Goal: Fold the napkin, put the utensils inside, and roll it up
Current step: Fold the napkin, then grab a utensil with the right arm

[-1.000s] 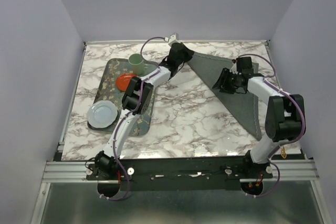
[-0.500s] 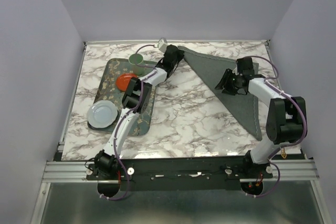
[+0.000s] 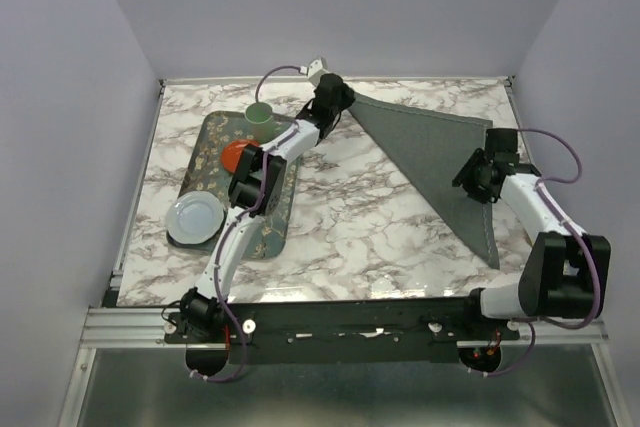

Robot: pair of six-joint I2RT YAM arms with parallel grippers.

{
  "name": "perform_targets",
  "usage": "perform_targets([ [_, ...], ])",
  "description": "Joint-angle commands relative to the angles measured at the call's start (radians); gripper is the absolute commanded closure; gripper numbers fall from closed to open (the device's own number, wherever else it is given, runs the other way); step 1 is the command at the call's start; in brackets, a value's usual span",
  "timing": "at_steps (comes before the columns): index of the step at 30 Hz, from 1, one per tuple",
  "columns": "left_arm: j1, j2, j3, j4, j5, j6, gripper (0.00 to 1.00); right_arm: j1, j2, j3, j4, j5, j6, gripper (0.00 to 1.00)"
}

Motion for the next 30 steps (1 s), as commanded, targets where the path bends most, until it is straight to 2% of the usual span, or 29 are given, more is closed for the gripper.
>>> perform_targets([
  [1, -0.056, -0.244, -0.036, -0.015, 0.182, 0.128, 0.56, -0.138, -0.117, -0.048, -0.122, 0.191, 0.059, 0.37],
  [2, -0.062, -0.272, -0.082, -0.024, 0.209, 0.118, 0.42, -0.177, -0.136, -0.065, -0.124, 0.166, 0.07, 0.36],
  [3, -0.079, -0.325, -0.108, -0.027, 0.273, 0.113, 0.36, -0.215, -0.154, -0.103, -0.122, 0.139, 0.076, 0.34],
  [4, -0.09, -0.352, -0.133, -0.028, 0.302, 0.114, 0.33, -0.286, -0.179, -0.129, -0.099, 0.131, 0.085, 0.31],
  [6, -0.113, -0.433, -0.21, -0.059, 0.35, 0.113, 0.29, -0.34, -0.249, -0.161, -0.091, 0.149, 0.103, 0.29],
  [7, -0.139, -0.467, -0.245, -0.064, 0.373, 0.114, 0.29, -0.355, -0.271, -0.186, -0.091, 0.181, 0.114, 0.13],
  [8, -0.153, -0.5, -0.327, -0.07, 0.379, 0.119, 0.28, -0.37, -0.302, -0.195, -0.09, 0.218, 0.137, 0.01],
  [11, -0.203, -0.64, -0.496, -0.07, 0.405, 0.127, 0.27, -0.433, -0.297, -0.208, -0.088, 0.296, 0.14, 0.0],
  [14, -0.238, -0.757, -0.631, -0.07, 0.469, 0.133, 0.27, -0.556, -0.239, -0.212, -0.059, 0.188, 0.131, 0.0],
  [20, -0.26, -0.958, -0.863, -0.068, 0.525, 0.137, 0.27, -0.593, -0.156, -0.218, -0.004, 0.178, 0.046, 0.0],
  [23, -0.26, -1.025, -0.928, -0.071, 0.542, 0.137, 0.27, -0.602, -0.145, -0.231, 0.027, 0.213, -0.022, 0.0],
  [30, -0.26, -1.107, -0.978, -0.07, 0.565, 0.142, 0.27, -0.645, -0.044, -0.16, 0.033, 0.103, -0.146, 0.0],
])
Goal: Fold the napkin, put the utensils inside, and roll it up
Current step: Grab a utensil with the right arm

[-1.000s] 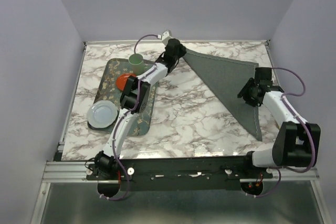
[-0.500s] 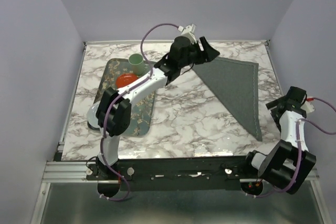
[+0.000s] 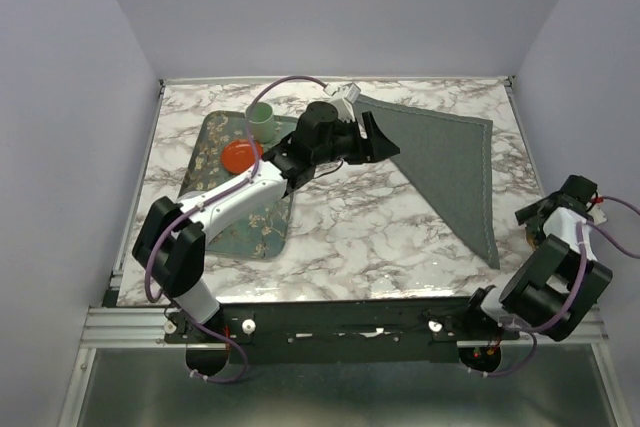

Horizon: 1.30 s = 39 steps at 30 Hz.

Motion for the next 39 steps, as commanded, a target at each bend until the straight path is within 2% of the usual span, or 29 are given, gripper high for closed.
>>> perform_targets([
  [1, 0.0, -0.074, -0.028, 0.011, 0.042, 0.025, 0.27, -0.023, 0.089, 0.063, 0.023, -0.064, -0.111, 0.0],
  [7, 0.003, -0.069, -0.029, 0.011, 0.059, 0.025, 0.27, -0.021, 0.212, 0.106, 0.021, -0.156, -0.137, 0.0],
  [13, 0.018, -0.048, -0.031, 0.031, 0.1, -0.006, 0.28, -0.021, 0.229, 0.115, 0.024, -0.167, -0.145, 0.0],
  [16, 0.032, -0.043, -0.031, 0.037, 0.113, -0.02, 0.29, -0.02, 0.247, 0.115, 0.028, -0.244, -0.125, 0.01],
  [19, 0.041, -0.042, -0.025, 0.038, 0.123, -0.029, 0.3, -0.018, 0.255, 0.105, 0.034, -0.247, -0.091, 0.03],
  [21, 0.045, -0.045, -0.025, 0.041, 0.123, -0.027, 0.3, -0.017, 0.255, 0.102, 0.037, -0.254, -0.073, 0.08],
  [22, 0.046, -0.046, -0.025, 0.041, 0.126, -0.029, 0.3, -0.015, 0.249, 0.1, 0.04, -0.256, -0.07, 0.15],
  [23, 0.051, -0.048, -0.025, 0.041, 0.128, -0.027, 0.3, -0.015, 0.244, 0.092, 0.043, -0.263, -0.068, 0.28],
  [25, 0.054, -0.046, -0.022, 0.041, 0.134, -0.033, 0.3, -0.012, 0.237, 0.086, 0.046, -0.269, -0.062, 0.39],
  [26, 0.057, -0.046, -0.022, 0.043, 0.14, -0.036, 0.3, -0.006, 0.238, 0.086, 0.044, -0.266, -0.063, 0.41],
  [35, 0.071, -0.053, -0.036, 0.058, 0.153, -0.043, 0.3, 0.091, 0.247, 0.126, 0.025, -0.263, -0.033, 0.46],
  [39, 0.077, -0.057, -0.034, 0.058, 0.16, -0.041, 0.3, 0.146, 0.226, 0.169, -0.034, -0.155, -0.071, 0.37],
])
